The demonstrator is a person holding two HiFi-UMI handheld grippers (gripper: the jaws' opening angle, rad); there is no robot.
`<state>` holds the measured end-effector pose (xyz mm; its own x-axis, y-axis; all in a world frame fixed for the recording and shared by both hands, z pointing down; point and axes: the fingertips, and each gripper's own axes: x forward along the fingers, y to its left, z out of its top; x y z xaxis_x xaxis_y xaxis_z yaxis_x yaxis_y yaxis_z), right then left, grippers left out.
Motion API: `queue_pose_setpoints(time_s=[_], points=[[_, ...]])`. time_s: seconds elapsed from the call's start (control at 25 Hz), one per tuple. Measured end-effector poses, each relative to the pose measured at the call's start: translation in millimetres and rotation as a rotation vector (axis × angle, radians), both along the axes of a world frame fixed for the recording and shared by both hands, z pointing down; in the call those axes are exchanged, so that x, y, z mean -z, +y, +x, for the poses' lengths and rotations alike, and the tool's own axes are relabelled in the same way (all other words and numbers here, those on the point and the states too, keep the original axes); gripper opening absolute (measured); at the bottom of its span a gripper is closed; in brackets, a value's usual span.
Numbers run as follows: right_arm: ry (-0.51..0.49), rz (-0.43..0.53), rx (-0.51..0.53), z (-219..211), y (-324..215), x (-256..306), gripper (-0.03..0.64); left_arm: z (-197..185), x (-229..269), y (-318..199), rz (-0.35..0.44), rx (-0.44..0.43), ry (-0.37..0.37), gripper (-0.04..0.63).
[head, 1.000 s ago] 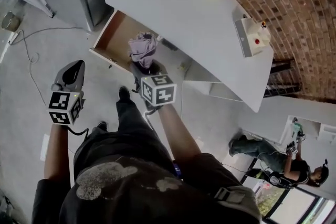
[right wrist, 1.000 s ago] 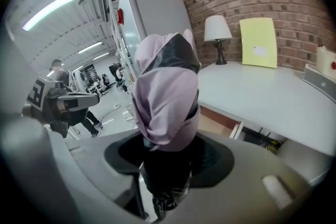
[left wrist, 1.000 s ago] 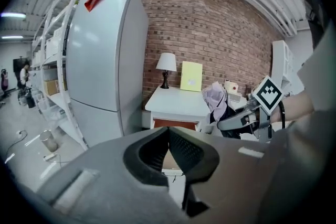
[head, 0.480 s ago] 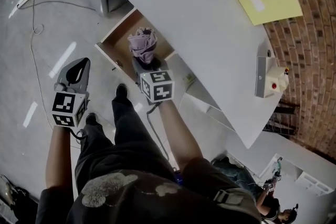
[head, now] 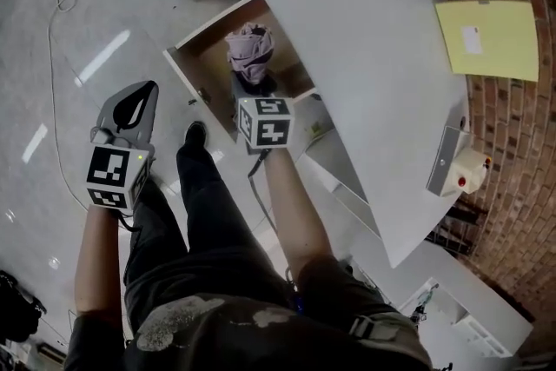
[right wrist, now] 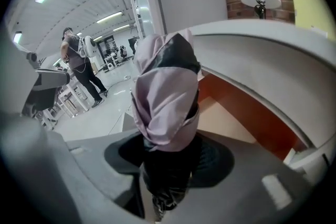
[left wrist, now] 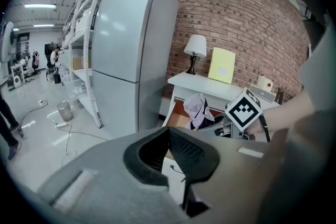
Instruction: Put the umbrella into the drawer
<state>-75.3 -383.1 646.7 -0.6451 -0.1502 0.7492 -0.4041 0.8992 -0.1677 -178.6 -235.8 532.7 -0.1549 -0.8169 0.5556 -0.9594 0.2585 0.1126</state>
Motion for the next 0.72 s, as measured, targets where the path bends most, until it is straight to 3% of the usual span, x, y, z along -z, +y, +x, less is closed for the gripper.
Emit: queue_pose_setpoints(time_s=[0.24,0.72], points=[[0.04,-0.009,-0.008,-5.7,-11.8,-44.5,0.219,-4.0,-29.1,5.4,0.0,0.069,0.051,0.011],[0.122,-0.086,-0.055,-2.8,-26.5,-107.8,0.219,7.7,-69.7,1.5,-0.036,0.091,0.123,0.011]])
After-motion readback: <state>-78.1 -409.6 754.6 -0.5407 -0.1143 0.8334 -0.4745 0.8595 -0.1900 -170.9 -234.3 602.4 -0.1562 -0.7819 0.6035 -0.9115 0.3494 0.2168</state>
